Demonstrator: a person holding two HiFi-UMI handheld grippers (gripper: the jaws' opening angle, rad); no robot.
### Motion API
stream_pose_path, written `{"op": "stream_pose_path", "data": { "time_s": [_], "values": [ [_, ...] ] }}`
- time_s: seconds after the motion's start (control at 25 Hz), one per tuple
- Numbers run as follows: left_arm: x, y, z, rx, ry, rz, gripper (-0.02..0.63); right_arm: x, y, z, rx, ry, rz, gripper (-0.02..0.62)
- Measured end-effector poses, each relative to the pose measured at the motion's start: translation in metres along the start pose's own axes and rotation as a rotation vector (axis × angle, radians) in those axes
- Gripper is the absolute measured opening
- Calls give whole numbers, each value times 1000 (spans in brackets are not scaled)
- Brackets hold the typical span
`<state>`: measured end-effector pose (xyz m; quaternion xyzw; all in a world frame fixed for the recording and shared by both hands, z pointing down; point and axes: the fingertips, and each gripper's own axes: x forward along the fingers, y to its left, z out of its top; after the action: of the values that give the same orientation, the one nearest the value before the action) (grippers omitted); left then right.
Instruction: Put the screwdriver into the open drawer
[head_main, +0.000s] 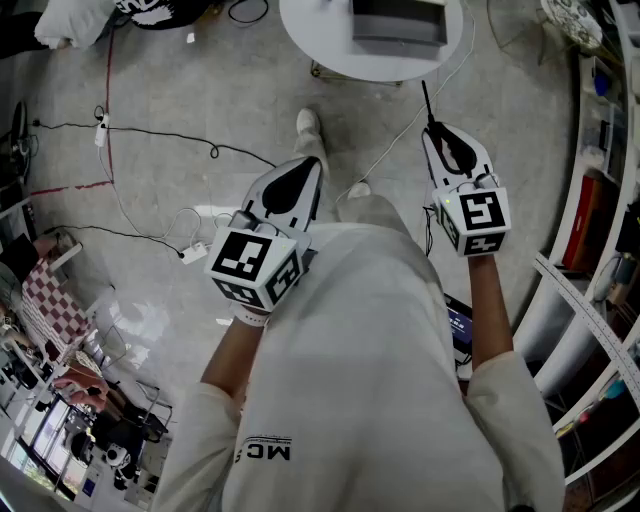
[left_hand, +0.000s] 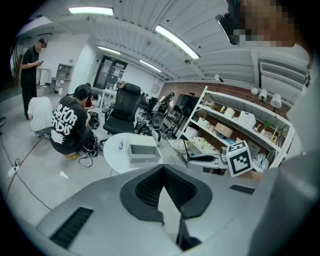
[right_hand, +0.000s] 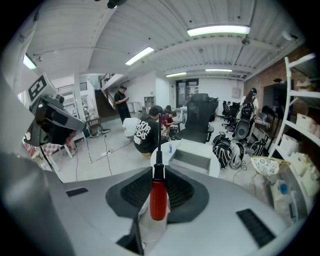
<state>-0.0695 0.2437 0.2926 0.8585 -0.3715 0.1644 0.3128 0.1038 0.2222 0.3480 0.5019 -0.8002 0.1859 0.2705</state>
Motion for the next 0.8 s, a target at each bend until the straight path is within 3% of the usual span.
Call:
{"op": "stream_pose_path", "data": {
  "time_s": [0.2, 0.4, 0.8],
  "values": [
    [-5, -50, -25, 3, 9, -10, 9, -73, 18, -36, 94, -15, 33, 133],
    [-13, -83, -44, 56, 52, -76, 11, -127, 26, -55, 183, -53, -10, 133],
    [-12, -115, -47, 128, -4, -97, 11, -168, 11, -51, 199, -212, -43, 133]
  ]
}}
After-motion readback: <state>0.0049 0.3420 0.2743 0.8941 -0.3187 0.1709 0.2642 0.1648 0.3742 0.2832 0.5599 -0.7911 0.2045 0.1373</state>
